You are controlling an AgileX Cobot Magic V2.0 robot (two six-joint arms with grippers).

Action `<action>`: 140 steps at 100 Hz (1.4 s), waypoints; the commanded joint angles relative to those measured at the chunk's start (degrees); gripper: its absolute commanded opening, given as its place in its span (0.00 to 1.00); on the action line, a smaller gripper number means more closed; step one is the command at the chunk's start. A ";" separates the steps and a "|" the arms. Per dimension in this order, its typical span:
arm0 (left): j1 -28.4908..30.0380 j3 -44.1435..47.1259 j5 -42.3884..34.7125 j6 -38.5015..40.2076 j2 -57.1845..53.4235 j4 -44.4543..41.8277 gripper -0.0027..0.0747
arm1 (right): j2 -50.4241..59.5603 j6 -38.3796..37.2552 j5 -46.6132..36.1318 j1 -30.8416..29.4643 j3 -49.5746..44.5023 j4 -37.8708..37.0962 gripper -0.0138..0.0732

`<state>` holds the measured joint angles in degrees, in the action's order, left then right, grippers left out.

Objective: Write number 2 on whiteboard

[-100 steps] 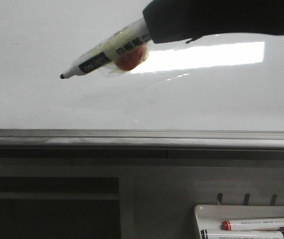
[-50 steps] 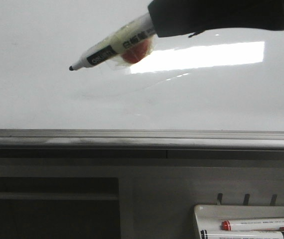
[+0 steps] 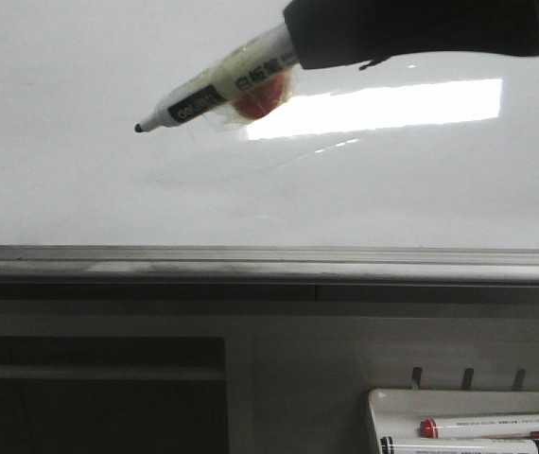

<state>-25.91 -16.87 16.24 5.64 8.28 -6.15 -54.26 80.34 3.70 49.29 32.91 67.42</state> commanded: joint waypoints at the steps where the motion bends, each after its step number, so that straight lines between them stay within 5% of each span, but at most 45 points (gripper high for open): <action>1: 0.27 -1.48 -4.59 0.67 0.55 0.41 0.01 | 0.78 -2.75 -0.23 -0.01 1.53 -4.11 0.08; 7: 0.27 -1.48 -4.59 0.67 0.55 0.41 0.01 | 0.89 -16.62 -0.09 0.63 1.64 -19.76 0.08; 18: 0.27 -1.48 -4.59 0.67 0.55 0.41 0.01 | 1.23 -54.56 -0.78 1.67 1.64 -55.88 0.08; 26: 0.27 -1.48 -4.59 0.67 0.55 0.41 0.01 | 2.89 -65.73 -3.14 1.67 0.97 -64.57 0.08; 59: 0.27 -1.48 -4.59 0.67 0.55 0.41 0.01 | 3.51 -65.85 -4.43 1.67 0.99 -63.61 0.08; 78: 0.27 -1.48 -4.59 0.67 0.55 0.41 0.01 | 5.37 -65.96 -25.03 1.67 -6.21 -62.68 0.08; 112: 0.27 -1.36 -11.33 0.56 0.55 -6.07 0.01 | 4.48 -65.96 -14.20 0.40 -3.99 -57.46 0.08; 140: 0.27 -1.36 -10.70 0.56 0.65 -5.24 0.01 | -2.76 -64.61 -13.99 -5.69 1.51 -57.54 0.08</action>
<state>-25.91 -16.59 9.81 5.64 8.28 -11.36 -56.12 14.97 -6.30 44.75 31.00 9.77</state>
